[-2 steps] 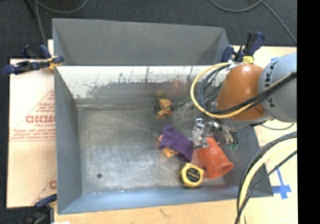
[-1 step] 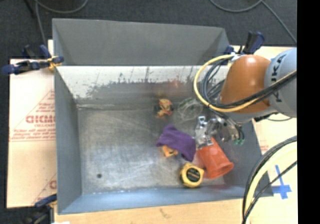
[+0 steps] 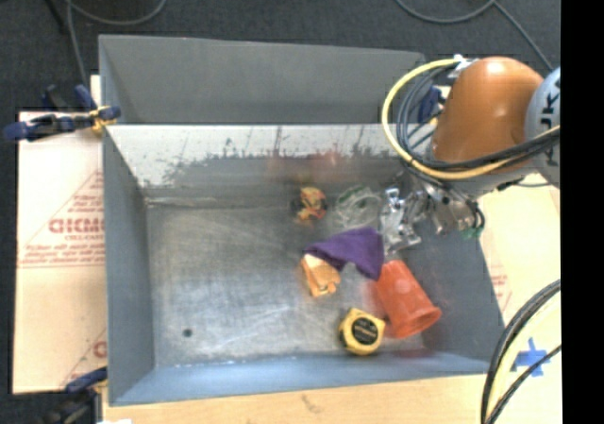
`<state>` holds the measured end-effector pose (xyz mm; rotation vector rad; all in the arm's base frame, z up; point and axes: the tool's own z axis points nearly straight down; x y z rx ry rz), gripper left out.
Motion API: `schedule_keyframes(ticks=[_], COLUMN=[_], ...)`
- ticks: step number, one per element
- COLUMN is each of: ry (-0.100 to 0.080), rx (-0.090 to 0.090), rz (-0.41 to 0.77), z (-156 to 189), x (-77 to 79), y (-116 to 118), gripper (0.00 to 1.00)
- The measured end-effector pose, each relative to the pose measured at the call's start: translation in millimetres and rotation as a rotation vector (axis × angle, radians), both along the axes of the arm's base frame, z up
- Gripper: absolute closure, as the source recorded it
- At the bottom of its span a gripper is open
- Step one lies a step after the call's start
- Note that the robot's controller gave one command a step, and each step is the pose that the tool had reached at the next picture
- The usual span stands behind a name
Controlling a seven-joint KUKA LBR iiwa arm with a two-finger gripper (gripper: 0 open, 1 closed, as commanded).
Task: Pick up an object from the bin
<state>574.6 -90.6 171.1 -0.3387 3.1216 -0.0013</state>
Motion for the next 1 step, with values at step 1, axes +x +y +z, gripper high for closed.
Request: schedule_keyframes(ticks=[1], ry=[-0.003], rx=[0.002], rz=[-0.073], z=[54.7], x=[17.0], y=[-9.6], gripper=[1.00])
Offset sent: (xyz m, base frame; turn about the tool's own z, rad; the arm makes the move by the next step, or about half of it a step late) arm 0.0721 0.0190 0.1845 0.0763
